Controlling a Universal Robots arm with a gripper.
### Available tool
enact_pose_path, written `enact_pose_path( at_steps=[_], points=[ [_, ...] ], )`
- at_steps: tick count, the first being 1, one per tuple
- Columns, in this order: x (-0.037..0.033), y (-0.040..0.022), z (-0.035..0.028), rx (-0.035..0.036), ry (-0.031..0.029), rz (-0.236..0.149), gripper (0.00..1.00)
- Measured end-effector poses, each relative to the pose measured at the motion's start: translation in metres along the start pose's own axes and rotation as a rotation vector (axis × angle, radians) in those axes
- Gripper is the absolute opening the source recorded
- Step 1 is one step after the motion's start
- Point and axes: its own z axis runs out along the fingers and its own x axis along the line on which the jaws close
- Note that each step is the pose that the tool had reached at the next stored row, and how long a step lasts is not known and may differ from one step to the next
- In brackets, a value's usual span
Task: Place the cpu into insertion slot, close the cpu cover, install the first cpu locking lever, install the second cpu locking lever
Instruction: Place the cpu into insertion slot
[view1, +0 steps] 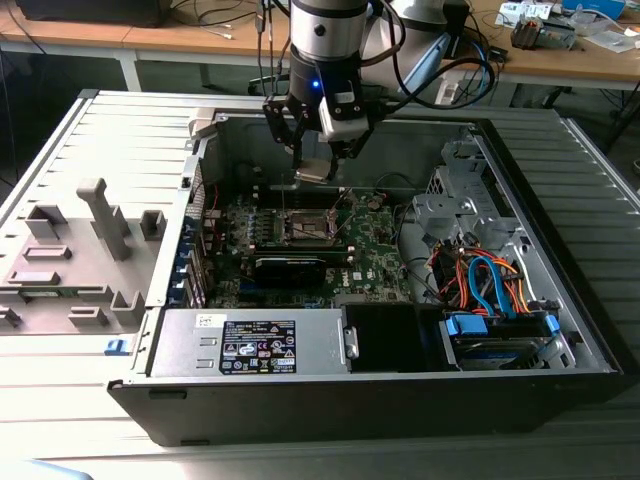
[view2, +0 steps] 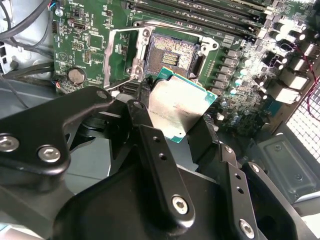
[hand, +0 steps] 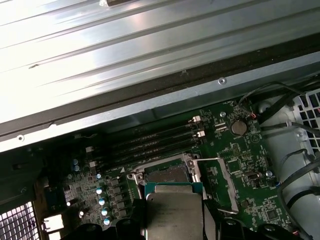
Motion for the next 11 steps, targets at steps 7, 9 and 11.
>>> enact_pose_path(
  at_steps=[7,9,11],
  points=[
    [0.0,0.0,0.0003,-0.0002,-0.0007,0.011,0.55],
    [0.0,0.0,0.0004,-0.0002,-0.0008,0.014,0.55],
    [0.0,0.0,0.0004,-0.0002,-0.001,0.016,0.55]
  ],
)
